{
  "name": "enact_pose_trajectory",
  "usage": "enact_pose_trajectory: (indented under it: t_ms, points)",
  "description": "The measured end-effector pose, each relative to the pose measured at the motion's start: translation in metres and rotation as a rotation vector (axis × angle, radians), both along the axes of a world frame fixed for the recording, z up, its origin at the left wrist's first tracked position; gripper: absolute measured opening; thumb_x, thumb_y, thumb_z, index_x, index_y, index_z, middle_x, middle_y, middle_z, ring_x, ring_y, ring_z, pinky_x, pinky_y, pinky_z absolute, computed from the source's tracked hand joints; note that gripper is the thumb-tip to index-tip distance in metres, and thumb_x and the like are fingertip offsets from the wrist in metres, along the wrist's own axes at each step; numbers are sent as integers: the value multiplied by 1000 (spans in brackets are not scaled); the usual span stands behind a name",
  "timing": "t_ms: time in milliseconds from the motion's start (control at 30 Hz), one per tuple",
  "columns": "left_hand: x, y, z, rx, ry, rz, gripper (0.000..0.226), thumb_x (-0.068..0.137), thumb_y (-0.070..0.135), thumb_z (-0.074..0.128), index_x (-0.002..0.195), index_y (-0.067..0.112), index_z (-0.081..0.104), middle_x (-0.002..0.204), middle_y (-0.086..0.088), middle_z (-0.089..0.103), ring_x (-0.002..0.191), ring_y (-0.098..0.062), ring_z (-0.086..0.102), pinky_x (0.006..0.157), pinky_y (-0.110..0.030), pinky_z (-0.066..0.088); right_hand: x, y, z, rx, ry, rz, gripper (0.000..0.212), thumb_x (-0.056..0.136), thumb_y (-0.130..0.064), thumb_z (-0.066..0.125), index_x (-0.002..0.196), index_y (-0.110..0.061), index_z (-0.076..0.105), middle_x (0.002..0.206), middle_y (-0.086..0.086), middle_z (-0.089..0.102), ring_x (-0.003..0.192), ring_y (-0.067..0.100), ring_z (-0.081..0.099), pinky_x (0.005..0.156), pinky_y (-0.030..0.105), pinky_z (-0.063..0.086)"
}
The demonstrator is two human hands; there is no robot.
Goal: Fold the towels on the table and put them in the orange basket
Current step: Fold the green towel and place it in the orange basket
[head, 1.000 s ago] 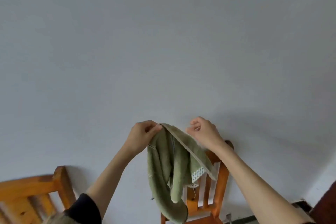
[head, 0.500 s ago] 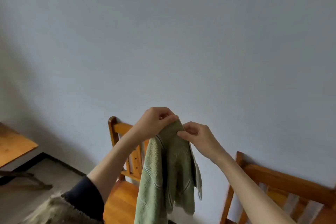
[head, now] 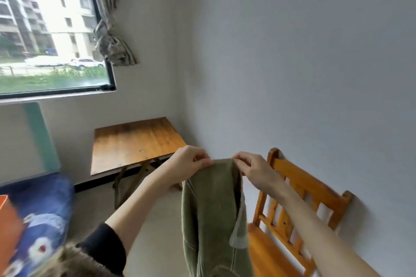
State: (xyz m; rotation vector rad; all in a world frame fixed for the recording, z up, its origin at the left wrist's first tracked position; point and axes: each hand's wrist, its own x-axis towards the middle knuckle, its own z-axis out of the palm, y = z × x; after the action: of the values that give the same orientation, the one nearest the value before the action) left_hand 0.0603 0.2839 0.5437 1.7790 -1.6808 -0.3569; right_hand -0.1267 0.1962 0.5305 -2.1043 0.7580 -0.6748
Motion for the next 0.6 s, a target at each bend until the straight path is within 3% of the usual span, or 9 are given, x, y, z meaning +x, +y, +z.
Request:
enact_pose_trajectory:
  t_ms: [100, 233, 400, 500, 600]
  points:
    - [71, 22, -19, 60, -54, 83, 14, 91, 32, 57, 88, 22, 67, 76, 17, 61, 71, 3, 55, 60, -9, 38, 79, 3, 2, -79, -22, 49, 26, 96, -13, 47, 80, -27, 61, 80, -12, 62, 79, 2, 56, 74, 13, 45]
    - [155, 53, -36, 49, -10, 247, 20, 88, 27, 61, 72, 37, 58, 70, 20, 56, 66, 5, 51, 54, -7, 36, 169, 6, 2, -134, -61, 78, 20, 96, -11, 47, 85, -20, 62, 84, -12, 58, 81, -3, 53, 67, 1, 38]
    - [238, 82, -62, 55, 59, 416, 18, 83, 26, 68, 71, 35, 59, 68, 16, 57, 63, 4, 51, 53, -7, 37, 257, -12, 3, -150, -65, 27, 23, 97, -13, 43, 88, -14, 64, 81, -7, 62, 79, 6, 54, 60, 10, 37]
    - [284, 87, -77, 52, 54, 503, 16, 82, 23, 69, 73, 32, 60, 67, 13, 58, 62, 1, 49, 55, -5, 37, 306, -29, -3, -170, -5, 22, 26, 97, -16, 40, 91, -7, 64, 84, 3, 64, 81, 17, 56, 64, 24, 39]
    - [328, 90, -93, 81, 52, 582, 12, 82, 18, 69, 75, 25, 63, 66, 13, 55, 63, -3, 48, 56, -7, 36, 347, -48, -16, -222, 53, 63, 27, 97, -17, 38, 88, -6, 60, 86, 7, 64, 83, 22, 56, 68, 28, 40]
